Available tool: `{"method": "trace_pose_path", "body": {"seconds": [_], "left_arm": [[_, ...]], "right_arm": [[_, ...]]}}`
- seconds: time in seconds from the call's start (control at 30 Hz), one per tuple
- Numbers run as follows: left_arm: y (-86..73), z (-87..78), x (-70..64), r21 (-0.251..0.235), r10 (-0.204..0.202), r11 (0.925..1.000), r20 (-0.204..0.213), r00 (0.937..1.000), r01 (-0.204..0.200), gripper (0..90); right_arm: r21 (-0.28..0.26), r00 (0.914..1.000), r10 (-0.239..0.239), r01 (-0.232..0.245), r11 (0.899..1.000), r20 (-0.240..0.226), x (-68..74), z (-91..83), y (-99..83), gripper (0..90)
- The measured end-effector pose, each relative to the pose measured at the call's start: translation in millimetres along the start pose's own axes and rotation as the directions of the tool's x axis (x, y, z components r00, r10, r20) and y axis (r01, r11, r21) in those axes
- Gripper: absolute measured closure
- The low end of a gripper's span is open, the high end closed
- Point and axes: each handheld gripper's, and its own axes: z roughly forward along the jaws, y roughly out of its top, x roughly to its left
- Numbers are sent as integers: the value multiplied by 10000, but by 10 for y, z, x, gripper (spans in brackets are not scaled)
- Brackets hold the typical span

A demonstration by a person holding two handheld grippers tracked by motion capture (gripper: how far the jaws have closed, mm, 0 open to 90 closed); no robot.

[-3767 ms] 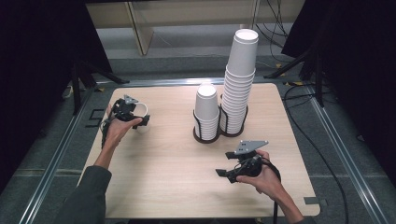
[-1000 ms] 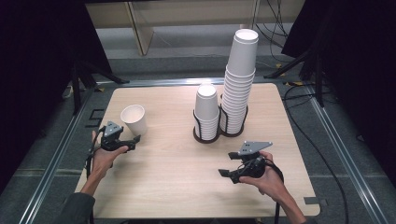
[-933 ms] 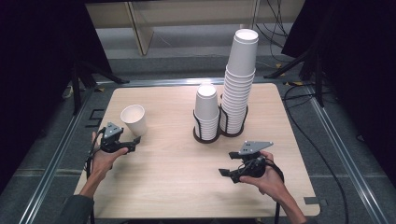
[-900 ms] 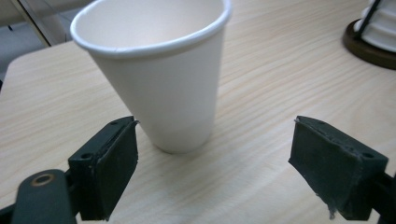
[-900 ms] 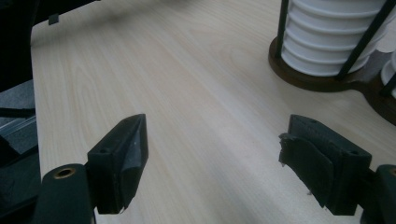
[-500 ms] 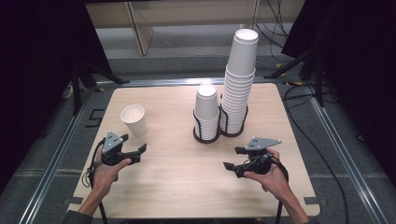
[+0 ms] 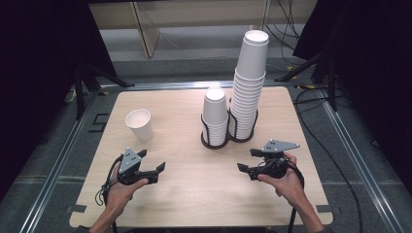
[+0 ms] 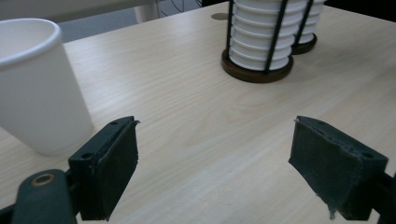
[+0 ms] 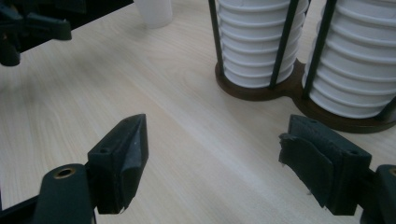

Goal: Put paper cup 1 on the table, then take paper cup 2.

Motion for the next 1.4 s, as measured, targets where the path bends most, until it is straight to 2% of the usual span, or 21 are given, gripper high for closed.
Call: {"method": "trace_pose_path", "body": {"seconds": [0.17, 0.23, 0.33, 0.43, 0.47, 0.53, 0.57, 0.7, 0.73, 0.8, 0.9, 0.97, 1.0, 1.03, 1.07, 1.1, 1.13, 1.27, 1.3, 1.37, 1.4], "left_arm": [[-53, -18, -110, 62, -237, 9997, 180, 9996, 236, 146], [-69, -29, -146, 91, -290, 9995, 303, 9991, 287, 145], [-92, -46, -188, 114, -63, 9999, 340, 9994, 59, 145], [-134, -39, -239, 63, -212, 9998, 558, 9982, 209, 145], [-142, -53, -249, 206, -86, 9998, 580, 9983, 74, 145], [-158, -52, -284, 135, -166, 9998, 715, 9973, 156, 145], [-161, -60, -297, 193, -95, 9998, 690, 9976, 82, 145], [-189, -45, -346, 211, 38, 9998, 836, 9965, -56, 145], [-195, -32, -347, 183, 151, 9997, 911, 9957, -168, 145], [-196, -23, -348, 299, 270, 9991, 908, 9955, -299, 145], [-221, 11, -344, 313, 207, 9992, 1114, 9936, -243, 145], [-225, 5, -341, 454, 343, 9982, 1042, 9940, -393, 145], [-229, 12, -341, 370, 298, 9987, 1077, 9937, -339, 145], [-230, 15, -341, 347, 296, 9988, 1089, 9936, -336, 145], [-228, 11, -340, 420, 338, 9984, 1070, 9937, -384, 145], [-232, 20, -349, 338, 230, 9991, 1092, 9937, -269, 145], [-240, 34, -346, 207, 224, 9995, 1175, 9928, -250, 145], [-249, 47, -338, 327, 274, 9990, 1252, 9918, -317, 145], [-247, 49, -335, 409, 287, 9986, 1314, 9909, -343, 145], [-252, 57, -342, 368, 311, 9987, 1353, 9903, -364, 145], [-255, 65, -352, 281, 262, 9991, 1365, 9903, -303, 146]], "right_arm": [[-222, 9998, 68, -64, 9997, 169, -35, -8, -5, 222], [-108, 9997, 134, -132, 9999, 180, -41, -21, 1, 219], [-204, 9995, 157, -151, 9997, 260, -51, -55, 25, 216], [-401, 9990, 164, -147, 9991, 425, -78, -95, 77, 214], [-569, 9986, 171, -142, 9983, 505, -91, -110, 102, 214], [-757, 9972, 469, -424, 9962, 587, -102, -148, 164, 206], [-853, 9970, 252, -190, 9962, 727, -131, -172, 205, 201], [-1339, 9922, 384, -224, 9907, 1187, -196, -283, 385, 191], [-1463, 9888, 212, 6, 9892, 1479, -223, -323, 436, 191], [-1851, 9885, 407, -133, 9826, 1454, -259, -389, 543, 187], [-2087, 9832, 419, -39, 9780, 1777, -329, -468, 688, 174], [-2251, 9831, 483, -74, 9743, 1767, -361, -509, 781, 172], [-2354, 9795, 495, -21, 9719, 1955, -379, -542, 836, 169], [-2458, 9804, 568, -89, 9693, 1889, -391, -556, 868, 163], [-2573, 9785, 429, 107, 9663, 2020, -417, -569, 909, 160], [-2574, 9796, 557, -42, 9663, 1932, -423, -581, 947, 160], [-2557, 9772, 479, 67, 9667, 2067, -441, -596, 987, 158], [-2807, 9775, 633, -43, 9598, 2014, -493, -630, 1146, 157], [-3014, 9771, 643, -3, 9535, 2026, -519, -640, 1239, 157], [-3106, 9778, 649, 3, 9505, 1994, -529, -645, 1288, 156], [-3121, 9752, 596, 101, 9500, 2131, -546, -669, 1386, 156]]}}
